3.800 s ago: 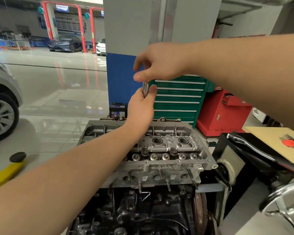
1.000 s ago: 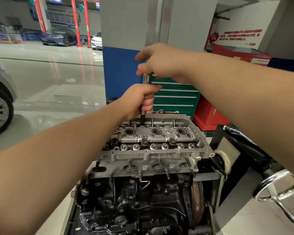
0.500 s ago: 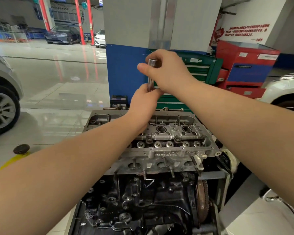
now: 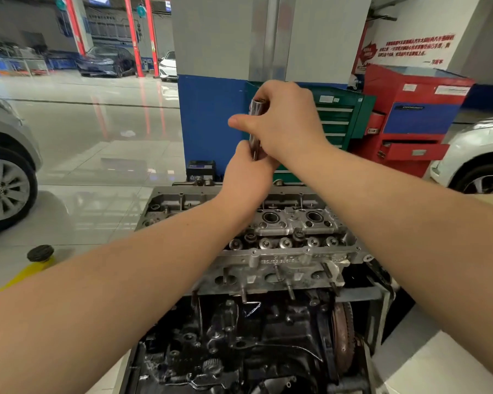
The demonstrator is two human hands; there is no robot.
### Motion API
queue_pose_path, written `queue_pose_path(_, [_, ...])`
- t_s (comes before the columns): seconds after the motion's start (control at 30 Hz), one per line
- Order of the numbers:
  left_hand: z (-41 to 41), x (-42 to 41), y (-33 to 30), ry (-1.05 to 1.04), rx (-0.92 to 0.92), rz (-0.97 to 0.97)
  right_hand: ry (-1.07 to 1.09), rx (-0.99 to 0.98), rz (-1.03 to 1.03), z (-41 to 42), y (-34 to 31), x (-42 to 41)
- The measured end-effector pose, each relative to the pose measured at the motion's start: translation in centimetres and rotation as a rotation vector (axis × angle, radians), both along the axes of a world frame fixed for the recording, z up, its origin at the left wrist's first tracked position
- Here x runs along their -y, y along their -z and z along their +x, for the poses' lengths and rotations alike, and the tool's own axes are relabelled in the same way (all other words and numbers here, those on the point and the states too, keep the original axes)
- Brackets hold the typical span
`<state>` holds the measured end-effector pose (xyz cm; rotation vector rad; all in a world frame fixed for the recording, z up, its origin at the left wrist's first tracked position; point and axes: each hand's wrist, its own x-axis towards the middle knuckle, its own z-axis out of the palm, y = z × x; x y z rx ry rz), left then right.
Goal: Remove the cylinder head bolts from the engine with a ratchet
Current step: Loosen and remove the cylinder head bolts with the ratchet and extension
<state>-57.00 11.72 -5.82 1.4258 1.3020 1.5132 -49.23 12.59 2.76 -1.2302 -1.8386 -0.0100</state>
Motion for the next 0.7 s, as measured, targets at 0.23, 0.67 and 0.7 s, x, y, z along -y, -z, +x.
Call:
queue_pose_path(0.23, [-3.6,-2.4,-2.1,0.474,0.119,-0.172,-0.684,-0.411,-0.568,1.6,-0.3,-0.4])
queue_pose_path(0.67, [-1.6,-1.6,-0.8,0.137,0.183,-0.053,-0.374,-0.348,-0.287,0.0,1.1,-0.6])
queue_pose_path(0.7, [-2.1,-1.9,-1.2,0.251,0.186,-0.102,-0.502,-0.378,-0.381,0.6,1.1,-0.9])
